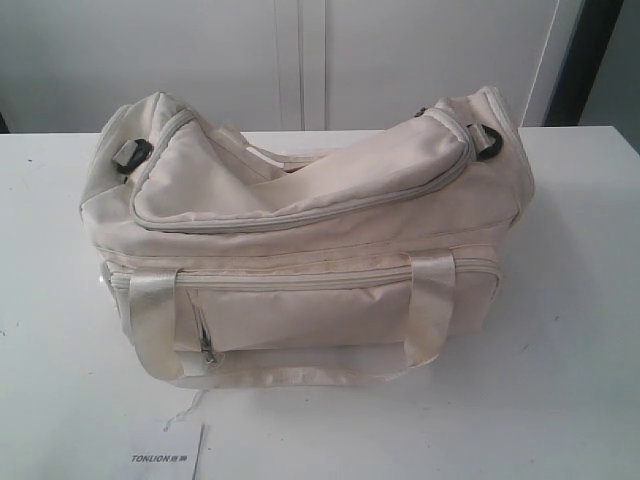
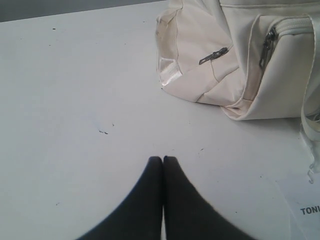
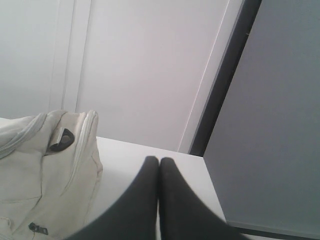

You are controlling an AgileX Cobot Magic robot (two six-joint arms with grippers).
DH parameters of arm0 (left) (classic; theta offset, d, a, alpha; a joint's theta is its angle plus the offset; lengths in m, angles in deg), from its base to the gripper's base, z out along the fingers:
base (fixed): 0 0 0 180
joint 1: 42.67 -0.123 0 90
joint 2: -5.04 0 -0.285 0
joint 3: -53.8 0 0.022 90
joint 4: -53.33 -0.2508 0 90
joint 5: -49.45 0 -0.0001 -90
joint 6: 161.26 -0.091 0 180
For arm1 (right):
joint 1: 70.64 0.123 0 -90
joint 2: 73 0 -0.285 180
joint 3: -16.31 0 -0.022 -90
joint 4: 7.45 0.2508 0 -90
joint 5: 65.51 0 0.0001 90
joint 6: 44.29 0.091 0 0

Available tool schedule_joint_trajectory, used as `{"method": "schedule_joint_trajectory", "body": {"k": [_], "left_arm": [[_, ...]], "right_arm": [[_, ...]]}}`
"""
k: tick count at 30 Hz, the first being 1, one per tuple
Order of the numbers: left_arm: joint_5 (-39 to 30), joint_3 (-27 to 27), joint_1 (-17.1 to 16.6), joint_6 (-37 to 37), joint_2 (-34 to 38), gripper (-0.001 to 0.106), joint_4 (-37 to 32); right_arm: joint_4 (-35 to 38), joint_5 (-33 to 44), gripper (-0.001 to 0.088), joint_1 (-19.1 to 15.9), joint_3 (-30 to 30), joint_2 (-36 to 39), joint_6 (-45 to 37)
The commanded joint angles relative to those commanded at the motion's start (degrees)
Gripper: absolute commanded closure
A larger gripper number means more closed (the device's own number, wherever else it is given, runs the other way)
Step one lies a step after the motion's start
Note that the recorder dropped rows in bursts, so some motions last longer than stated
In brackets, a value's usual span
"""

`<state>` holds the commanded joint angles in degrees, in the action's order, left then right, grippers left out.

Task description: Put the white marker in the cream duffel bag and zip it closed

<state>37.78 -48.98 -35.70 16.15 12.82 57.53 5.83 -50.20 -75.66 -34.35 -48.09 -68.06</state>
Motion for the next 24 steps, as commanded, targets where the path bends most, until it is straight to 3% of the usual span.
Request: {"method": "schedule_joint_trajectory", "body": {"k": [6, 14, 24], "left_arm": [[0.0, 0.0, 0.0, -0.1, 0.0, 0.105, 0.0], [0.0, 0.0, 0.0, -0.1, 0.0, 0.105, 0.0], [0.0, 0.0, 0.0, -0.1, 0.0, 0.105, 0.0]], "right_arm": [[-1.5, 0.0, 0.0868, 0.0, 0.0, 0.0, 1.1], [-8.8, 0.0, 0.0868, 0.0, 0.0, 0.0, 18.4], [-9.2, 3.5, 0.0868, 0.0, 0.0, 0.0, 19.0]]}}
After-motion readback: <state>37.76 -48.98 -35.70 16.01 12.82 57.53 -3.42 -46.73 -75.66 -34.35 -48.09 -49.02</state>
